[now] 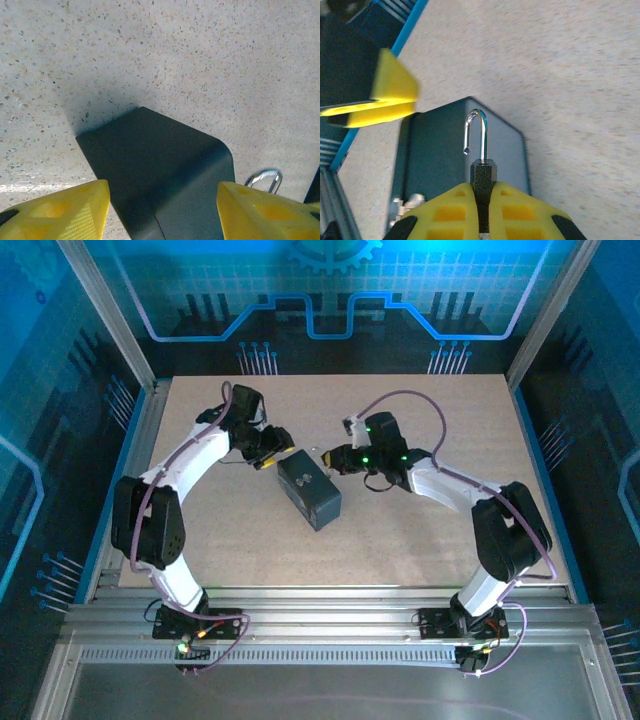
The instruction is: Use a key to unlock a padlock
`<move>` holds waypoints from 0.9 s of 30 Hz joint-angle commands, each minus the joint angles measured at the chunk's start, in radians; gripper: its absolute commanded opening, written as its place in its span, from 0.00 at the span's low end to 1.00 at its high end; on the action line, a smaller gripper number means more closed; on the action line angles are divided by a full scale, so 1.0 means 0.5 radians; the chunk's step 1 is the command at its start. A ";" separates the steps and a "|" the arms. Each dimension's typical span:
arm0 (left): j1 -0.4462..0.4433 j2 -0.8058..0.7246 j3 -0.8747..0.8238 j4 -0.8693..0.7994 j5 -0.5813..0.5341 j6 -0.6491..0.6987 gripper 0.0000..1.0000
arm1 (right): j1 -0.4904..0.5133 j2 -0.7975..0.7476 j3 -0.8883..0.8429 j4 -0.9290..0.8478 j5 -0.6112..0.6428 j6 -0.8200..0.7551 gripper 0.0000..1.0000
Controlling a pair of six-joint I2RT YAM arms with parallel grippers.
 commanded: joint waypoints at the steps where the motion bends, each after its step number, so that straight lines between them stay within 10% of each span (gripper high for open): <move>1: 0.035 -0.117 -0.025 -0.040 0.009 0.019 0.60 | -0.191 -0.114 -0.187 0.160 0.176 0.131 0.00; 13: 0.059 -0.181 -0.056 -0.074 -0.016 0.047 0.61 | -0.601 0.152 -0.621 0.259 0.137 0.073 0.02; 18: 0.065 -0.209 -0.055 -0.090 -0.026 0.057 0.61 | -0.621 0.142 -0.635 0.198 0.113 -0.009 0.44; 27: 0.072 -0.250 -0.088 -0.109 -0.062 0.072 0.61 | -0.473 -0.386 -0.427 -0.258 0.095 -0.335 0.69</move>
